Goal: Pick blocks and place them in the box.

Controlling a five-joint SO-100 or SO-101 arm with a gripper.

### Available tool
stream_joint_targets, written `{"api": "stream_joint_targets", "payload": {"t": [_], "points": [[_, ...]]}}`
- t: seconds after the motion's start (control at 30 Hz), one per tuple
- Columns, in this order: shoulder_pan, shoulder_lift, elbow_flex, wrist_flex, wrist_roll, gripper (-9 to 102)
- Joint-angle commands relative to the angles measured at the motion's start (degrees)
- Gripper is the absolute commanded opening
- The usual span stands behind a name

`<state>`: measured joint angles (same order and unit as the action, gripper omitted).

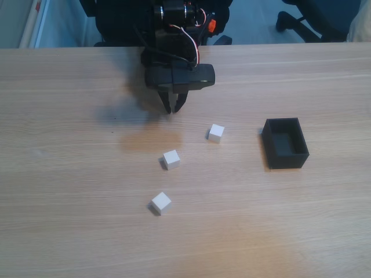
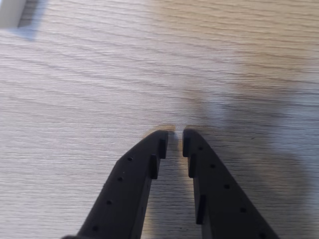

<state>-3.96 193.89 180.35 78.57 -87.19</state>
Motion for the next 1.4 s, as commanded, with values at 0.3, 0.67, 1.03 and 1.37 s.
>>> {"api": "stream_joint_targets", "payload": {"t": [0.3,0.67,1.03,1.37], "points": [[2.9,1.6,3.7,3.1,1.6,0],[1.1,1.6,3.7,3.2,1.2,0],[0.8,1.6,3.7,3.3,0.4,0],[0.7,1.6,3.6,3.3,0.9,0]]}}
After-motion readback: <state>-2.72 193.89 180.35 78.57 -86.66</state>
